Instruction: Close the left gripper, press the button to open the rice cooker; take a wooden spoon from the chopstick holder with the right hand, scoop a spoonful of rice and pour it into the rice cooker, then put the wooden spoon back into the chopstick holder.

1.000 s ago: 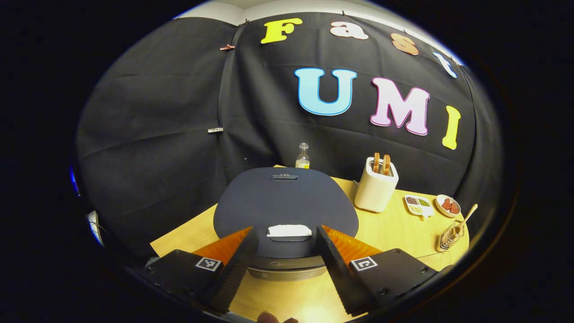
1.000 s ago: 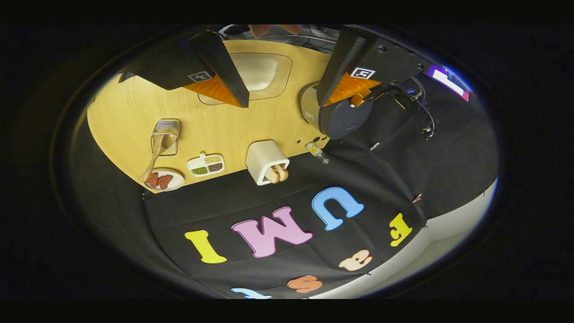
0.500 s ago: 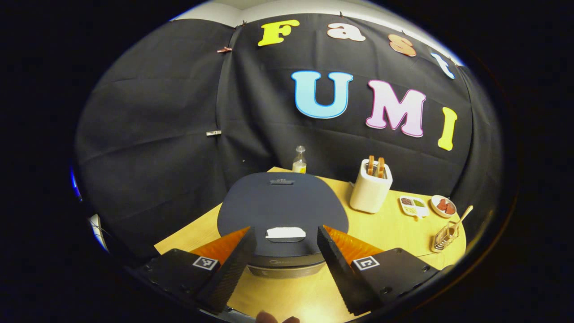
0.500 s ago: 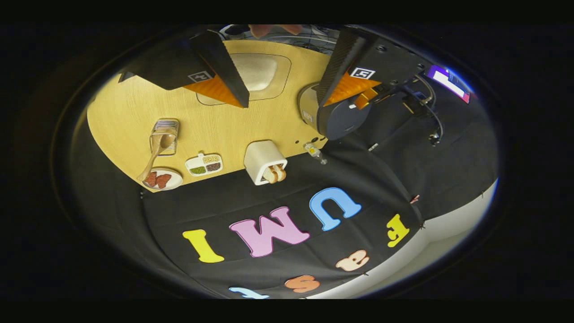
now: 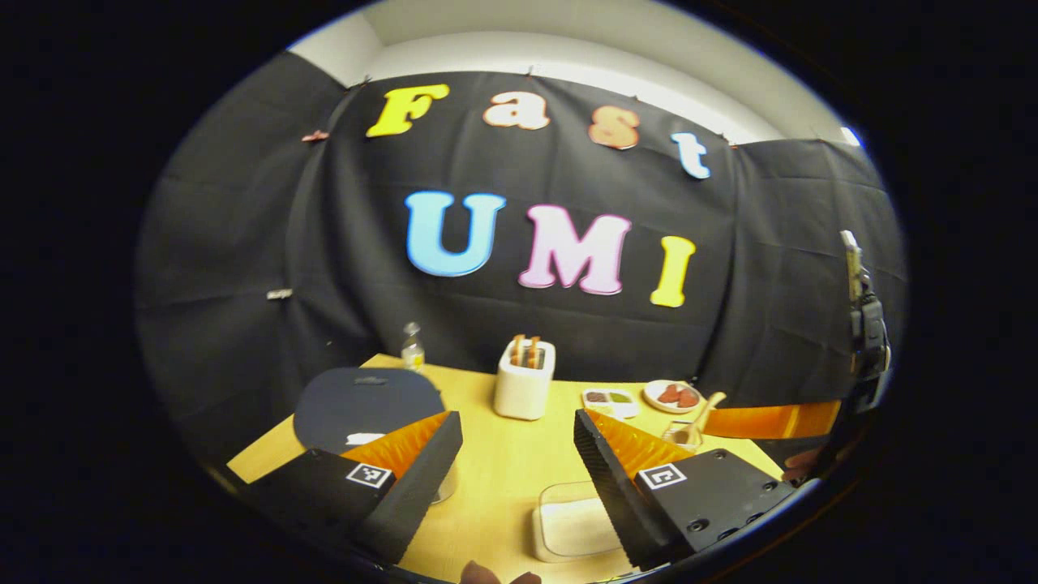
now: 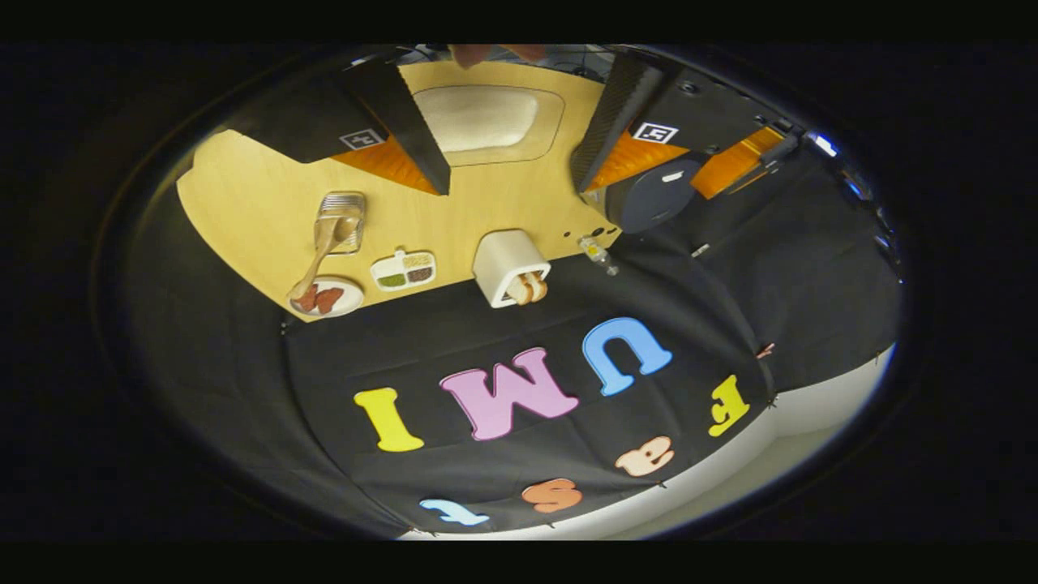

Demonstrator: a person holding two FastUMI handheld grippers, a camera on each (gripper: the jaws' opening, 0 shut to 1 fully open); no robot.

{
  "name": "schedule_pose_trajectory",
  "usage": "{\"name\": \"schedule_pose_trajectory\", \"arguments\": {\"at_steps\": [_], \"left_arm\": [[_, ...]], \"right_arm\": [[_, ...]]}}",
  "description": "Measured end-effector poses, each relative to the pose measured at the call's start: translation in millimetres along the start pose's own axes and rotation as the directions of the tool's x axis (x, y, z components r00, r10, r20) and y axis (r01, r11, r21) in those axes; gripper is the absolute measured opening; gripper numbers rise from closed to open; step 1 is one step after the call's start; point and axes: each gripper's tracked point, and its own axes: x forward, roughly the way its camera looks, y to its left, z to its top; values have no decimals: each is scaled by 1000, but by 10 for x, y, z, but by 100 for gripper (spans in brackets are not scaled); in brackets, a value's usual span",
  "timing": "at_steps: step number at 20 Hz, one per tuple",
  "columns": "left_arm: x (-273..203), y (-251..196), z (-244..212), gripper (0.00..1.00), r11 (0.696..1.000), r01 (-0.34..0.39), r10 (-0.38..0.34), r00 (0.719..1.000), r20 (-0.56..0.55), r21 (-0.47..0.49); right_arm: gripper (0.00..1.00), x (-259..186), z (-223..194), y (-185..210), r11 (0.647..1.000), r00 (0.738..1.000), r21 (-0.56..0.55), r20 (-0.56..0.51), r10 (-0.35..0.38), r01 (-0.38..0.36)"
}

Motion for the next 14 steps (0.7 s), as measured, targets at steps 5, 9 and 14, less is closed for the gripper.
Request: {"name": "schedule_pose_trajectory", "arguments": {"at_steps": [5, 9, 14], "left_arm": [[-158, -473, 78, 94, 995, 100, -100, 995, 25, -6], [-195, -445, 75, 95, 997, 76, -75, 997, 29, -30], [-253, -248, 75, 95, 999, 7, -5, 999, 48, -52]], "right_arm": [[95, -248, 436, -341, 985, 976, -128, 201, -84, 112], [96, -477, 775, -562, 953, 916, -195, 372, -147, 232], [98, -462, 800, -498, 931, 909, -259, 391, -142, 257]]}}
